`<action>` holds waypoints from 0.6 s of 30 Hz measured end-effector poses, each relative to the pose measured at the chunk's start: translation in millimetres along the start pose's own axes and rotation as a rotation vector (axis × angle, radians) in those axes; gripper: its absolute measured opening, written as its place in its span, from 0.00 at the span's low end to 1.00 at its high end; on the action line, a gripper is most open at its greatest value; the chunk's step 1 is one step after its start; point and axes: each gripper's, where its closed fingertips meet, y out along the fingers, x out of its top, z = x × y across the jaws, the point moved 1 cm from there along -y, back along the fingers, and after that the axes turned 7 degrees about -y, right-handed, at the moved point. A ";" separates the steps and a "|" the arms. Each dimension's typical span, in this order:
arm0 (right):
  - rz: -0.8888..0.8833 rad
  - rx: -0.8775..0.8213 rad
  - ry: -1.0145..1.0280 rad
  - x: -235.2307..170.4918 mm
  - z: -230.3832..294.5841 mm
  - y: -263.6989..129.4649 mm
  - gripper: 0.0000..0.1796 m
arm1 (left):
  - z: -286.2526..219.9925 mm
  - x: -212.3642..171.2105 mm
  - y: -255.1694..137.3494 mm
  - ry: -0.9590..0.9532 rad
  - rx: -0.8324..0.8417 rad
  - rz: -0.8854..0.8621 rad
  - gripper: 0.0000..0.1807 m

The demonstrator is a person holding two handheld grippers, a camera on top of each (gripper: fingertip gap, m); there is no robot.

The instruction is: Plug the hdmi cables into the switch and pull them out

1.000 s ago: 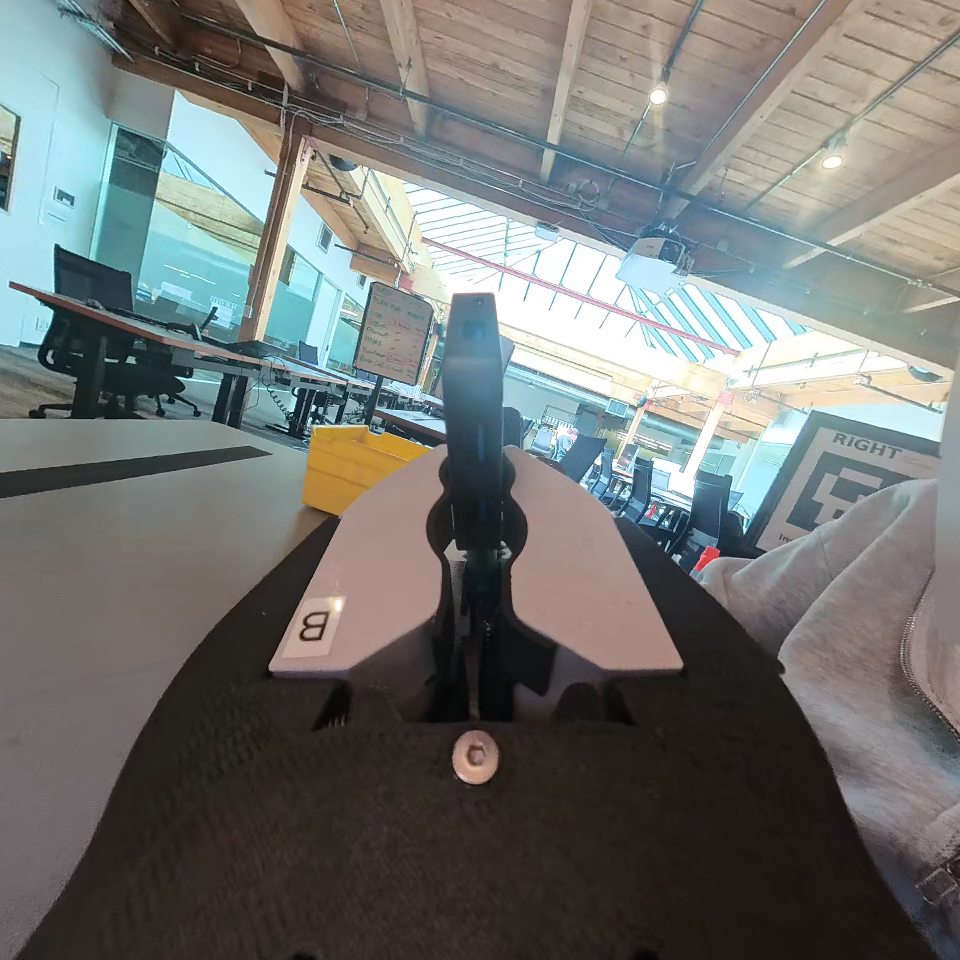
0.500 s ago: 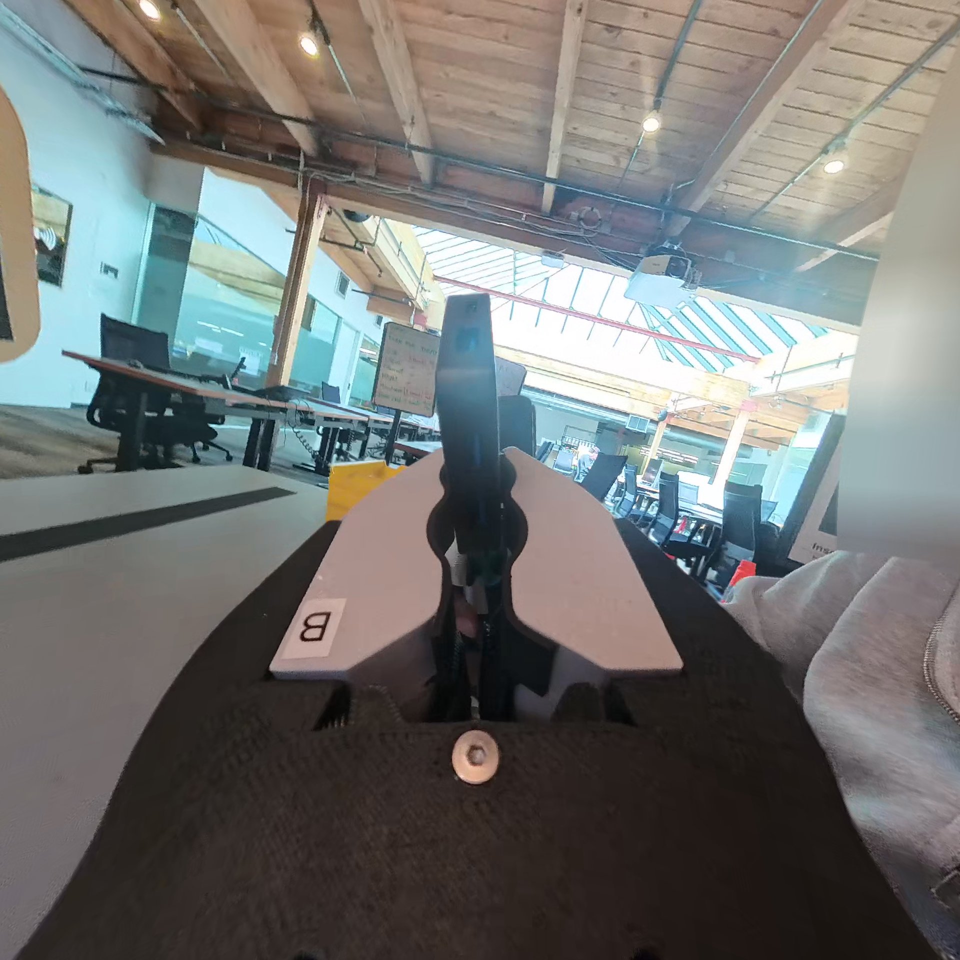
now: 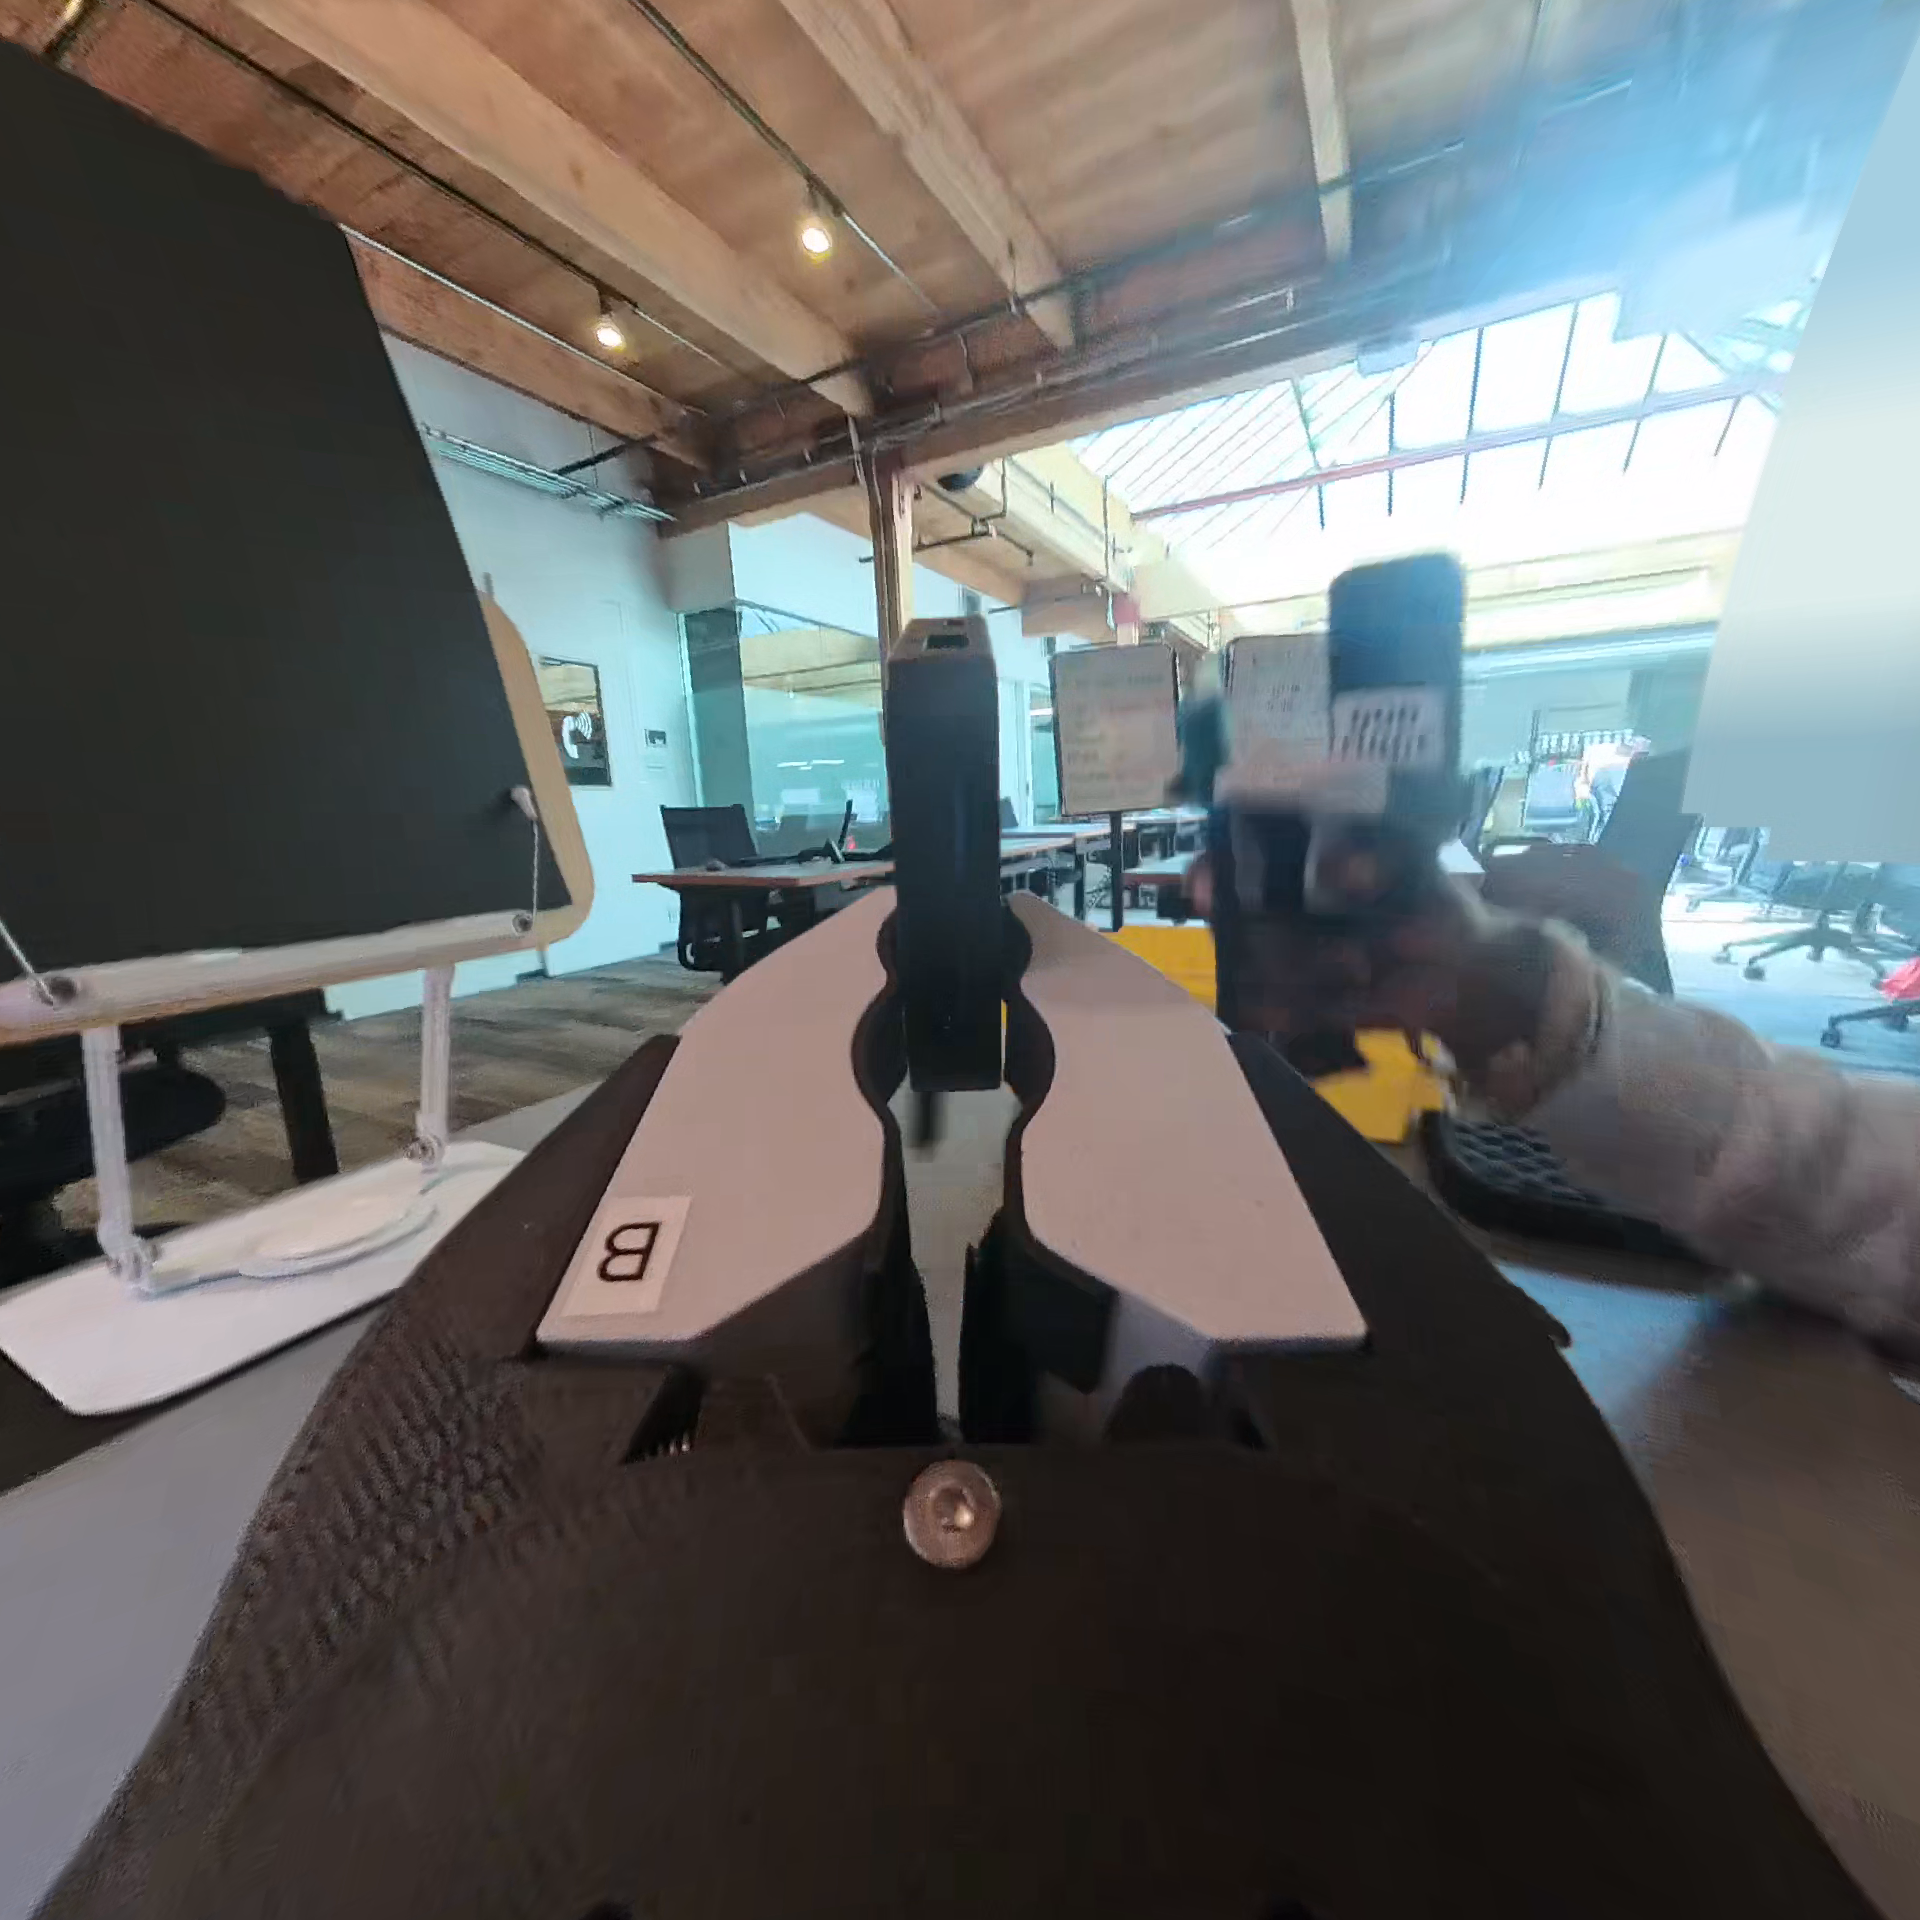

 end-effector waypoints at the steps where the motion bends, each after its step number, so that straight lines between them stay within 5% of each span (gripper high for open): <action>1: -0.012 -0.043 -0.044 20.1 -10.5 -12.4 0.06 | 1.6 -6.7 -1.8 -0.020 0.007 0.009 0.07; 8: 0.239 -0.331 -0.395 138.9 -55.3 -137.8 0.06 | 27.2 -21.6 -10.2 -0.108 0.120 0.057 0.07; 12: 0.236 -0.602 -0.405 132.1 -69.4 -221.8 0.06 | 22.2 -26.1 -7.9 -0.105 0.096 0.070 0.07; 18: 0.288 -0.664 -0.207 79.3 -80.3 -308.5 0.06 | 11.3 -32.4 -3.7 -0.058 0.049 0.115 0.07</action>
